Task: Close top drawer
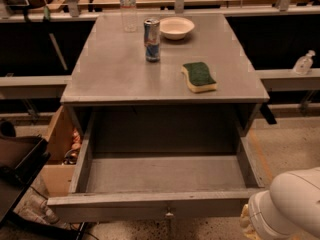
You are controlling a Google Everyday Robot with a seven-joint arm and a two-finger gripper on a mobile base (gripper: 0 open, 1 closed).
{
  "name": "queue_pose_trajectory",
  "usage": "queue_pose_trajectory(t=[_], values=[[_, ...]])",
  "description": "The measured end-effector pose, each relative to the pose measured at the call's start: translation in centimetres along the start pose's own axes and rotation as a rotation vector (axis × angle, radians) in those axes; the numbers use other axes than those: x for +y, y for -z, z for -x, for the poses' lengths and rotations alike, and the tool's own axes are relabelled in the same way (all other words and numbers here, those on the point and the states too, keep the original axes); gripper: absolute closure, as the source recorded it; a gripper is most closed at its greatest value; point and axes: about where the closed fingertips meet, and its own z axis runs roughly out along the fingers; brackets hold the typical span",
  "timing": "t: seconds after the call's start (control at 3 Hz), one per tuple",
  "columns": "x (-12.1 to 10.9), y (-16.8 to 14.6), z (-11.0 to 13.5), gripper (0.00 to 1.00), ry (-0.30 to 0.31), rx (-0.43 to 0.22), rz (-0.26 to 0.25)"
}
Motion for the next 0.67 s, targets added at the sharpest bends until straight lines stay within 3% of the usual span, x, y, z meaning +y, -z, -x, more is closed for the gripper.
queue_pose_trajectory(t=[0.67], values=[[-5.0, -2.5, 2.1, 1.00, -0.002, -0.076, -0.033]])
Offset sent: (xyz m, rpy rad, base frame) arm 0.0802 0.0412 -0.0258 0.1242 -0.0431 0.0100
